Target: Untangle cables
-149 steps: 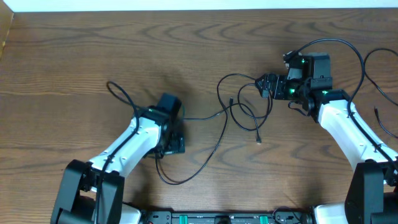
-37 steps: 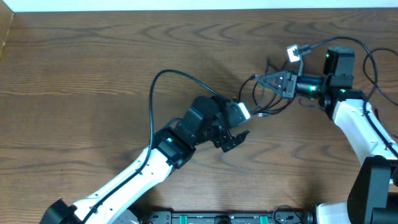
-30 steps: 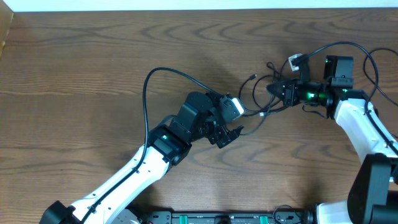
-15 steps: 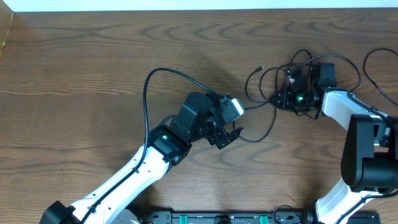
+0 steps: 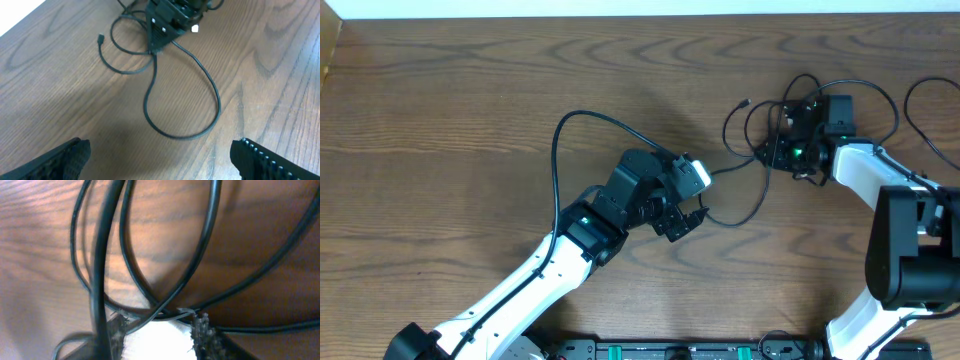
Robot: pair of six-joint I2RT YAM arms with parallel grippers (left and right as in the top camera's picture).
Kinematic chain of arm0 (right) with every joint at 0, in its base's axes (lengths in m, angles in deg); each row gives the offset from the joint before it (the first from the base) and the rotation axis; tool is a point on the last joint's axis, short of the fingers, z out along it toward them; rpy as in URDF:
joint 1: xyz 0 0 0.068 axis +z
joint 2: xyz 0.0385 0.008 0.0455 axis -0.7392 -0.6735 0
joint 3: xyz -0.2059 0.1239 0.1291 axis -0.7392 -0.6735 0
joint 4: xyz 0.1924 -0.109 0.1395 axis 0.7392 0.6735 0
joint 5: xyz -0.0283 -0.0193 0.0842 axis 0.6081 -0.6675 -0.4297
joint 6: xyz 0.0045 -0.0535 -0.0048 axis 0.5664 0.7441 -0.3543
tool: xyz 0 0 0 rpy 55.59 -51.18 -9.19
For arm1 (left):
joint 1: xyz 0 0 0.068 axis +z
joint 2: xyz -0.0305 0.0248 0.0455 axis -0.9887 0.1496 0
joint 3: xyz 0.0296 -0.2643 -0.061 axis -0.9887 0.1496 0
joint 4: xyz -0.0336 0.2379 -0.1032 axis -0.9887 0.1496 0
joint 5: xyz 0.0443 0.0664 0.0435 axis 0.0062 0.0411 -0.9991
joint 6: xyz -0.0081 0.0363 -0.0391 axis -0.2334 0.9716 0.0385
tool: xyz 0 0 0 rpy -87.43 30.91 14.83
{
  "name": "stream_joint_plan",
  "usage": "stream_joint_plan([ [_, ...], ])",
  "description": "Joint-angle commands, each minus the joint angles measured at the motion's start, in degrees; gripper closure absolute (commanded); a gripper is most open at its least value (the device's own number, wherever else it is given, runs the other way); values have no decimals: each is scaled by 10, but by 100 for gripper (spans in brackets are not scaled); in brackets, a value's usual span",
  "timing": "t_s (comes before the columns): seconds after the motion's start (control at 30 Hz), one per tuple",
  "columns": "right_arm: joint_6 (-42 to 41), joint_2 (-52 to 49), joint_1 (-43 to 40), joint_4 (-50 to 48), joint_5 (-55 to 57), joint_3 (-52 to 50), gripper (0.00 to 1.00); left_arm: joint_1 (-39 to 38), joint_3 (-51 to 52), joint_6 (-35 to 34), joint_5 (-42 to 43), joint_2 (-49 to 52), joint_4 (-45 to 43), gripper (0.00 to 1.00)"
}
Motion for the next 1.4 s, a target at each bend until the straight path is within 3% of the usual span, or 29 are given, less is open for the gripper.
stream_joint_plan([
  [0.0, -1, -85, 8, -17, 178, -15, 61, 2, -5, 4, -9, -5, 7, 6],
  [0.23, -1, -143, 9, -85, 286, -15, 45, 2, -5, -6, -75, -5, 23, 5],
  [0.3, 0, -157, 9, -107, 313, -15, 45, 2, -5, -6, -100, -5, 28, 5],
  [0.43, 8, -185, 8, -157, 338, -13, 61, 2, -5, -6, -133, -5, 37, 5],
  [0.53, 8, -220, 6, -184, 374, -3, 65, 2, -5, -6, -133, -5, 39, 5],
  [0.6, 7, -242, -2, -189, 392, 12, 74, 2, -5, -6, -133, -5, 41, 5],
  [0.63, 7, -251, -8, -194, 397, 20, 87, 2, -5, -6, -133, -5, 40, 5],
  [0.7, 2, -266, -27, -204, 398, 38, 92, 2, -5, -6, -133, -5, 40, 5],
  [1.0, -73, -327, -118, -292, 357, 133, 99, 2, -5, -6, -133, -5, 40, 5],
  [1.23, -22, -355, -141, -254, 359, 240, 99, 2, -5, -6, -133, -5, 40, 5],
  [1.37, -17, -346, -139, -144, 359, 322, 98, 2, -5, -6, -133, -5, 40, 5],
])
